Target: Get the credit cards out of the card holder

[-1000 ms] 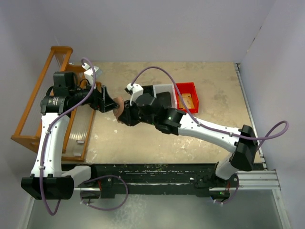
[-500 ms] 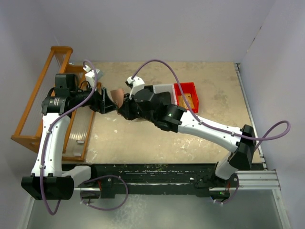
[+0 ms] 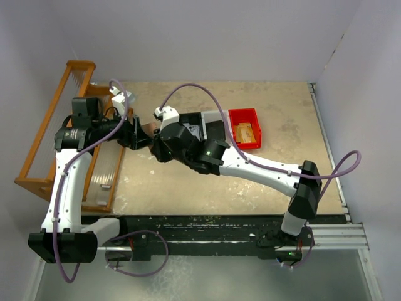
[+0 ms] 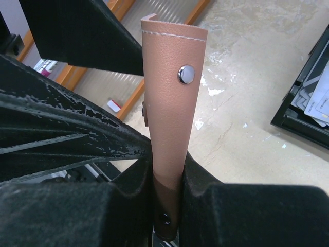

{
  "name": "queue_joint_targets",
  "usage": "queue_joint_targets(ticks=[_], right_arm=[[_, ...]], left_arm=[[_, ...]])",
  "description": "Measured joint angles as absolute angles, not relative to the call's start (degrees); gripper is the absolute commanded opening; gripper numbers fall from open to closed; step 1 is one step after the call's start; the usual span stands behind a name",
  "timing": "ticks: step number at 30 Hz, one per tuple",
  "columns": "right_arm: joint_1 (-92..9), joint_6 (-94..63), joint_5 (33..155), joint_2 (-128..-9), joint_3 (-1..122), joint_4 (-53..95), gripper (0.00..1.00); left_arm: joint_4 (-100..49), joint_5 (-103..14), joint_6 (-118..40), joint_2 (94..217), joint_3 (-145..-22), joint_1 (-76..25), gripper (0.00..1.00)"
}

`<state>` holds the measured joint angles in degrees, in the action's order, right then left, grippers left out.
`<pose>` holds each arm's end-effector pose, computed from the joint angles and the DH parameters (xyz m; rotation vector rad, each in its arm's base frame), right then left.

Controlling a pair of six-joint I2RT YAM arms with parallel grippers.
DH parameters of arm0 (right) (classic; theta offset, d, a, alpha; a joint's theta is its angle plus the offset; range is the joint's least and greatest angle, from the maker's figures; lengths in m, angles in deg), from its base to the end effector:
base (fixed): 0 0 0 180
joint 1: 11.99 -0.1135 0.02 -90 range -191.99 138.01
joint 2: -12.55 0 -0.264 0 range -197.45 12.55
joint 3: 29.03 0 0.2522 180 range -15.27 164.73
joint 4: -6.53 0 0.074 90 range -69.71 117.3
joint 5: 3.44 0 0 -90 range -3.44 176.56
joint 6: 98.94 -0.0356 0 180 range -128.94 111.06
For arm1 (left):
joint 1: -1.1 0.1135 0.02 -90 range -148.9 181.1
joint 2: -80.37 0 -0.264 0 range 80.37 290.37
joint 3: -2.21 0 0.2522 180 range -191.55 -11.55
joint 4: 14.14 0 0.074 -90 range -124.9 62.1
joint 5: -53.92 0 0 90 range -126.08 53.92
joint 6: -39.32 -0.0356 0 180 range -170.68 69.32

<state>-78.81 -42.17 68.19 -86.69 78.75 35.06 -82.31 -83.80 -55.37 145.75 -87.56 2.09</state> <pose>0.1729 0.3753 0.3747 -0.3587 1.9671 0.8599 0.2109 -0.0227 0.3899 0.4752 2.1368 -0.9048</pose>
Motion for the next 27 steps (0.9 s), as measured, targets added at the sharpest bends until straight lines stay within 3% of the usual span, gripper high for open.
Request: queue_joint_targets(ticks=[5,11,21,24,27], right_arm=[[-78.84,-42.3,67.32,-86.69,79.82,36.37,0.0],[-79.23,-42.17,65.92,-86.71,80.8,37.46,0.0],[-79.89,-42.44,63.71,-88.68,82.57,36.63,0.0],[-80.13,-43.03,63.32,-89.51,82.6,36.26,0.0],[-80.24,-43.48,62.9,-89.62,82.6,36.35,0.0]], left_arm=[[-82.51,-83.04,-57.34,145.93,-86.64,2.05,0.65],[-83.58,-81.16,-57.91,146.82,-86.14,2.03,0.43],[-83.65,-74.66,-56.79,146.8,-85.74,1.7,0.35],[-83.69,-73.2,-56.57,146.78,-85.09,1.7,0.37],[-83.69,-72.85,-56.31,146.62,-84.76,1.7,0.49]])
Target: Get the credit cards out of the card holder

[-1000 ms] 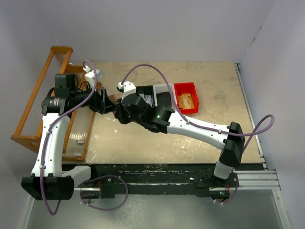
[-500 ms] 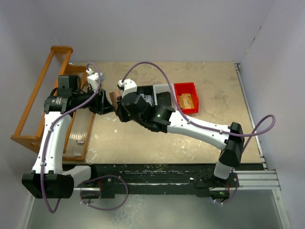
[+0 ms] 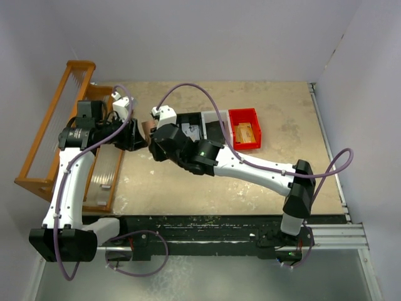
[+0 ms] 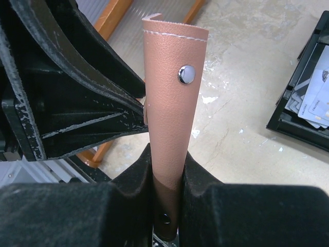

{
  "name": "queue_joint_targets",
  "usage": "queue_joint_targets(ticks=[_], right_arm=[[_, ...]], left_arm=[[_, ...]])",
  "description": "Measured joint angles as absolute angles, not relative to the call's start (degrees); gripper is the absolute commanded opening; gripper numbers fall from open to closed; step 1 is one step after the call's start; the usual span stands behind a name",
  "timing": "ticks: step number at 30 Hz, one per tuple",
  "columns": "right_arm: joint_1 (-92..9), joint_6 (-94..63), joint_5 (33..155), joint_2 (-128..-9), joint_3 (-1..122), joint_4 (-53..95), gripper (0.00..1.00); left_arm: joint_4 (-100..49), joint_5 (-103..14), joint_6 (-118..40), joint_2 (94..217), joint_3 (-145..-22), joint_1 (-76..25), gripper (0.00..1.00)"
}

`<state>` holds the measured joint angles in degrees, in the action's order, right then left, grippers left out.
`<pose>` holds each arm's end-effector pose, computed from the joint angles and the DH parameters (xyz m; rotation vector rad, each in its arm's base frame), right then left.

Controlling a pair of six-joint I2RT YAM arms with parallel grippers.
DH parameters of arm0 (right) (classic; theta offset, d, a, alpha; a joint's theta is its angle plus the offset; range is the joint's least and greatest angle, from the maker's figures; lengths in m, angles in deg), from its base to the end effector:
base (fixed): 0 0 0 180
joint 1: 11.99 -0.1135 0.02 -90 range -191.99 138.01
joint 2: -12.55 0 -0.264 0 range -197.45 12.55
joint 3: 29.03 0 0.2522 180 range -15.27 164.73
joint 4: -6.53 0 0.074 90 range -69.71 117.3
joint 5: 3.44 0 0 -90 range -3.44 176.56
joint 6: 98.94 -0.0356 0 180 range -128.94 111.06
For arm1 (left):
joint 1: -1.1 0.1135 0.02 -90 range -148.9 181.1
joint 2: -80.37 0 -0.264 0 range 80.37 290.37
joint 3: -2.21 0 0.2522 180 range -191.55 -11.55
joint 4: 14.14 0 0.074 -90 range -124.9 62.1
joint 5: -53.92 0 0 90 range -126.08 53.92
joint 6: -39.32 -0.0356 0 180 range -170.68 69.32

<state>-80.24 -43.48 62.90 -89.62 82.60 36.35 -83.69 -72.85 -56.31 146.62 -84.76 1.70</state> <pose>0.1705 0.3889 0.3759 -0.2950 1.9587 0.8092 0.2173 -0.0190 0.3672 0.3881 2.2872 -0.7170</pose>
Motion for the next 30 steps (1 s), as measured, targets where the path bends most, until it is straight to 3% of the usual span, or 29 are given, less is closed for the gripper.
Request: queue_joint_targets(ticks=[4,14,19,24,30], right_arm=[[-80.56,-44.45,62.25,-89.6,82.6,36.81,0.0],[-81.2,-47.83,63.38,-90.45,84.26,38.43,0.0],[-81.2,-48.49,63.51,-90.47,84.26,39.32,0.0],[-81.0,-48.49,63.51,-90.52,84.13,39.3,0.0],[-80.56,-48.49,63.45,-90.58,82.92,38.4,0.0]], left_arm=[[-83.65,-73.59,-57.43,145.23,-84.76,1.89,0.62],[-81.61,-76.67,-59.07,140.68,-84.54,2.16,0.61],[-81.37,-76.83,-58.89,140.81,-83.49,2.13,0.48],[-81.09,-75.1,-56.77,141.6,-82.94,1.81,0.43],[-81.2,-74.58,-53.23,143.37,-82.94,1.35,0.28]])
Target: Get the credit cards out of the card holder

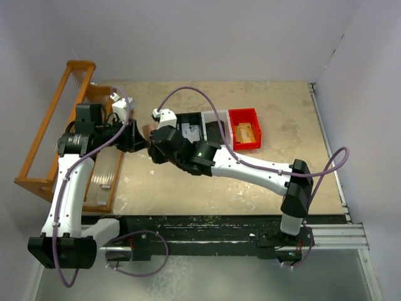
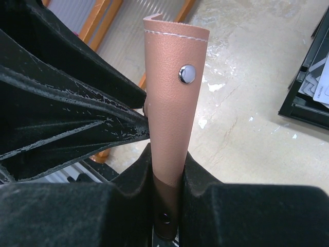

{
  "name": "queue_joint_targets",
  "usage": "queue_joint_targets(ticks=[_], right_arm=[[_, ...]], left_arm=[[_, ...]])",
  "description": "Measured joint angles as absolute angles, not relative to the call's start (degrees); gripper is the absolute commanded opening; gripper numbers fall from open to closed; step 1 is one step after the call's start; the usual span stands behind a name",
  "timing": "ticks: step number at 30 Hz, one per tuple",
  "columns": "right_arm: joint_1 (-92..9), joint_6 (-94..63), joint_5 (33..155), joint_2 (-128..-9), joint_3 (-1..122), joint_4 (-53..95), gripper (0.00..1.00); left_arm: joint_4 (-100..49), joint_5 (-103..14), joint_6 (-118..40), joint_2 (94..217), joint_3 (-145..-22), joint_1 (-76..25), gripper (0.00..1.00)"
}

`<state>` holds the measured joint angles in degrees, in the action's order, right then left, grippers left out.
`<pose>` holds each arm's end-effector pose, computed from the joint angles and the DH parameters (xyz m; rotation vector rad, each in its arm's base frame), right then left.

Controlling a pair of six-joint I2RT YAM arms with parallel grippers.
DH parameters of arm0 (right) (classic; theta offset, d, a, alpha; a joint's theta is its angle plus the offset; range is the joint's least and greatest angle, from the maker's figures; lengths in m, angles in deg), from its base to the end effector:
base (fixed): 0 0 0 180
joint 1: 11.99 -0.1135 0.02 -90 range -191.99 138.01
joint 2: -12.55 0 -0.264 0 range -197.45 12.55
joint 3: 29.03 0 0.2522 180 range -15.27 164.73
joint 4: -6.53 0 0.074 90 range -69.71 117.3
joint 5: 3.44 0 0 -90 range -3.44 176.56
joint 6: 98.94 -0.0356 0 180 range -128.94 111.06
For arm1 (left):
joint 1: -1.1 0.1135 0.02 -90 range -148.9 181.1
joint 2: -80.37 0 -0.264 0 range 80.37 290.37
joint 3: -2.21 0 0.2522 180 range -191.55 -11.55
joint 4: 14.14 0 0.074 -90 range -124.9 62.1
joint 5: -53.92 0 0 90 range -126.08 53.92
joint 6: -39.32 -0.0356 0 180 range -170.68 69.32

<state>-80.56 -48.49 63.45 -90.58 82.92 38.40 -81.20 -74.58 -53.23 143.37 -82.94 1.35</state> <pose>0.1692 0.3928 0.3675 -0.2415 2.0224 0.8384 0.2060 -0.0213 0.3719 0.3693 2.2309 -0.7586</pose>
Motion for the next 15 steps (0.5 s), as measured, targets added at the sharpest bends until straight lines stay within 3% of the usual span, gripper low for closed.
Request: queue_joint_targets(ticks=[3,9,15], right_arm=[[-80.56,-48.49,63.43,-90.58,82.2,36.74,0.0],[-81.9,-48.93,64.19,-90.41,81.74,33.33,0.0],[-82.44,-49.15,64.21,-89.9,80.65,30.75,0.0]], left_arm=[[-81.18,-73.29,-51.59,143.02,-82.94,1.15,0.18],[-78.18,-60.39,-50.0,143.15,-82.92,1.63,0.17],[-78.2,-56.19,-49.78,143.06,-82.68,1.43,0.16]])
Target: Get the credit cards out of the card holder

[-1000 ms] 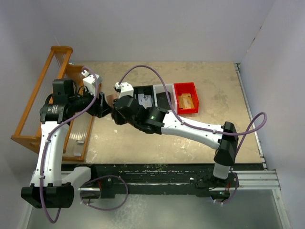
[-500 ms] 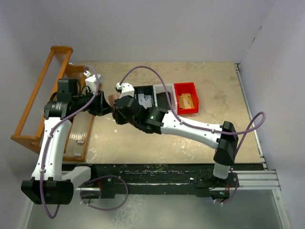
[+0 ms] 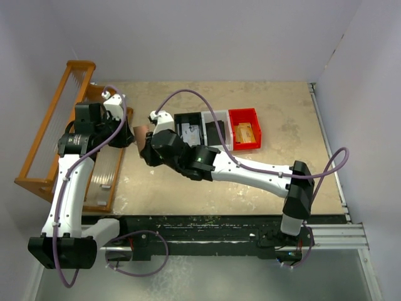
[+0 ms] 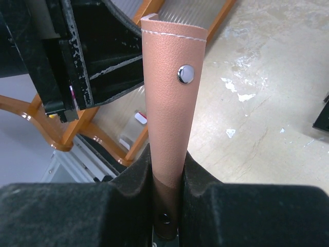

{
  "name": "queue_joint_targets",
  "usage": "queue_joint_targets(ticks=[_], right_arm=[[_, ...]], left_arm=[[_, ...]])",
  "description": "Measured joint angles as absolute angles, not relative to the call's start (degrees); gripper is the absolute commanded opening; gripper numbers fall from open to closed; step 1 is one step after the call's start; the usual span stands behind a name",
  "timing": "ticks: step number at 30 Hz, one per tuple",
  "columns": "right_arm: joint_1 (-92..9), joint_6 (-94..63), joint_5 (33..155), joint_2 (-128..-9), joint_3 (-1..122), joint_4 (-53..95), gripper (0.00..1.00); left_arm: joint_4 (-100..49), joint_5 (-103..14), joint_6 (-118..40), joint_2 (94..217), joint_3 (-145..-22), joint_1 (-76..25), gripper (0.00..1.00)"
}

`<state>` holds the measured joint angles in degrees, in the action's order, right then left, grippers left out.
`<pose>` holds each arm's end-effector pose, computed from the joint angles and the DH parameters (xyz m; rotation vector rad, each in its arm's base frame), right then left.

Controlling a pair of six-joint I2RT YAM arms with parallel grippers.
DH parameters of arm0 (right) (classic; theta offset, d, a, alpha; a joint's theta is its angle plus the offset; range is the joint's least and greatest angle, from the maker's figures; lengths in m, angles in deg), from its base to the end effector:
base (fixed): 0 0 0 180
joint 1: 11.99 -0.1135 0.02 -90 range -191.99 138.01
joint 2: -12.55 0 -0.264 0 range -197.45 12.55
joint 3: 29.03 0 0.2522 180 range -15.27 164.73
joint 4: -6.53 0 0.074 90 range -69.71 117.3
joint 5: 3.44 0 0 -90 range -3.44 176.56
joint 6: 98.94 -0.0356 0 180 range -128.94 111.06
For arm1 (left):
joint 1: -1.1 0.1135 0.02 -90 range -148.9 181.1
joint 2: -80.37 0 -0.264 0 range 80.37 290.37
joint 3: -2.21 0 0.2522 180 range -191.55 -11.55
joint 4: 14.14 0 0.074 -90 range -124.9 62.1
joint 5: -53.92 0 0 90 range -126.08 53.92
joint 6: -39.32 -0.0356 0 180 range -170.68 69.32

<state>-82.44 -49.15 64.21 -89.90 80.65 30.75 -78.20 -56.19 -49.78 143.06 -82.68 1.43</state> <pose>0.1564 0.4001 0.3718 -0.2323 1.9478 0.9633 0.2125 -0.0110 0.3717 0.1557 2.2753 -0.4082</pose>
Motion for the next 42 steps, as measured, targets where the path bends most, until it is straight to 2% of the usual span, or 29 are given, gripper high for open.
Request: queue_joint_targets(ticks=[7,9,13,14,18,23,28,30,34,42], right_arm=[[-82.09,-48.77,66.68,-87.72,77.26,28.94,0.0],[-82.07,-48.05,67.73,-86.23,75.49,27.54,0.0],[-81.66,-46.48,71.58,-82.36,71.62,24.2,0.0],[-81.57,-46.24,72.58,-81.34,70.68,23.3,0.0],[-80.58,-46.13,76.58,-76.88,65.53,17.62,0.0],[-77.79,-47.7,81.22,-73.66,58.84,9.75,0.0],[-74.31,-49.8,86.55,-71.65,52.32,2.54,0.0],[-72.43,-50.3,88.85,-70.32,49.68,0.22,0.0],[-68.61,-50.33,93.44,-67.33,46.4,-2.36,0.0],[-63.45,-50.41,105.76,-66.01,46.31,-7.43,0.0]], left_arm=[[-79.3,-56.94,-49.97,142.54,-82.2,1.39,0.2],[-79.93,-57.99,-50.13,142.21,-82.2,1.39,0.28],[-79.91,-59.58,-51.07,142.1,-82.2,1.61,0.57],[-79.89,-60.59,-51.28,142.03,-82.2,1.61,0.6],[-79.84,-62.97,-51.33,141.51,-82.22,1.68,0.6],[-80.72,-68.0,-50.91,141.49,-84.34,1.72,0.47],[-81.92,-74.69,-51.04,140.55,-86.88,1.72,0.52],[-82.44,-75.34,-51.35,139.85,-87.69,1.72,0.59],[-82.88,-76.02,-51.31,138.76,-89.83,1.72,0.99],[-83.43,-87.1,-55.13,136.75,-89.87,1.72,0.99]])
